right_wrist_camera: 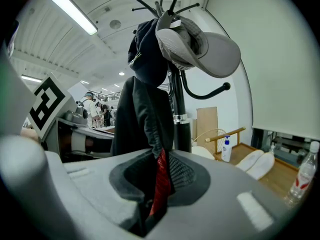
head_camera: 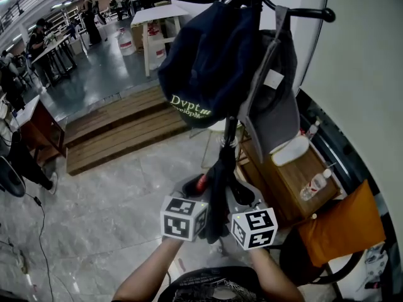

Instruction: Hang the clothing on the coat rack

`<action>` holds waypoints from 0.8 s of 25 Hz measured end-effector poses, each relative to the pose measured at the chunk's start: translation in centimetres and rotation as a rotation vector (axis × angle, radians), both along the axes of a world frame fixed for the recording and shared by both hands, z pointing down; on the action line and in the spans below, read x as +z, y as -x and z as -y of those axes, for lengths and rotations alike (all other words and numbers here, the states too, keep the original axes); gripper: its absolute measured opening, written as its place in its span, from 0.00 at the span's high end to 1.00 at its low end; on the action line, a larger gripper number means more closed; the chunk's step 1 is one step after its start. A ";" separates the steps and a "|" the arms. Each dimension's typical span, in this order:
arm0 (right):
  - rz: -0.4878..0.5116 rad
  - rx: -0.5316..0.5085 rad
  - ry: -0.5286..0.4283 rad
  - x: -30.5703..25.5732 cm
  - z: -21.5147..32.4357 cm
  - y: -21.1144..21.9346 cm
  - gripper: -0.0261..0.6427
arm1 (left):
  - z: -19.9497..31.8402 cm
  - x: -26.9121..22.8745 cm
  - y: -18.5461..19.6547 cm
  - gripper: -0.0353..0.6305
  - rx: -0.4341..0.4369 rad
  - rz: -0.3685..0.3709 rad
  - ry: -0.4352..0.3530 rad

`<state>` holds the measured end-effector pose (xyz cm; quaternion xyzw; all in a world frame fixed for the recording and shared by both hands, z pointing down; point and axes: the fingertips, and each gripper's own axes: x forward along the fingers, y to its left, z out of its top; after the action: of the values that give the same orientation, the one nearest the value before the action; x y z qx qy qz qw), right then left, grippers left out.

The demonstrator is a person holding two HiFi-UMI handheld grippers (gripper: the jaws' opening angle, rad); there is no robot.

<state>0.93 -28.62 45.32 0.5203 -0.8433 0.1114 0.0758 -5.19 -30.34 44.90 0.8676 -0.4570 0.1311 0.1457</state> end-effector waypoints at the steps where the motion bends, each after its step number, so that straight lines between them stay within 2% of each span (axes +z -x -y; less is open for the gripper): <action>1: 0.000 0.003 -0.001 0.0 -0.1 0.0 0.88 | -0.1 -0.1 0.0 0.82 0.002 -0.003 -0.002; 20: 0.001 0.015 -0.037 -1.7 -2.8 0.4 0.84 | -3.2 -1.3 0.8 0.79 0.001 -0.018 -0.036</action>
<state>0.51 -25.77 43.64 0.5278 -0.8414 0.0966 0.0649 -5.97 -27.17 43.58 0.8714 -0.4577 0.1152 0.1341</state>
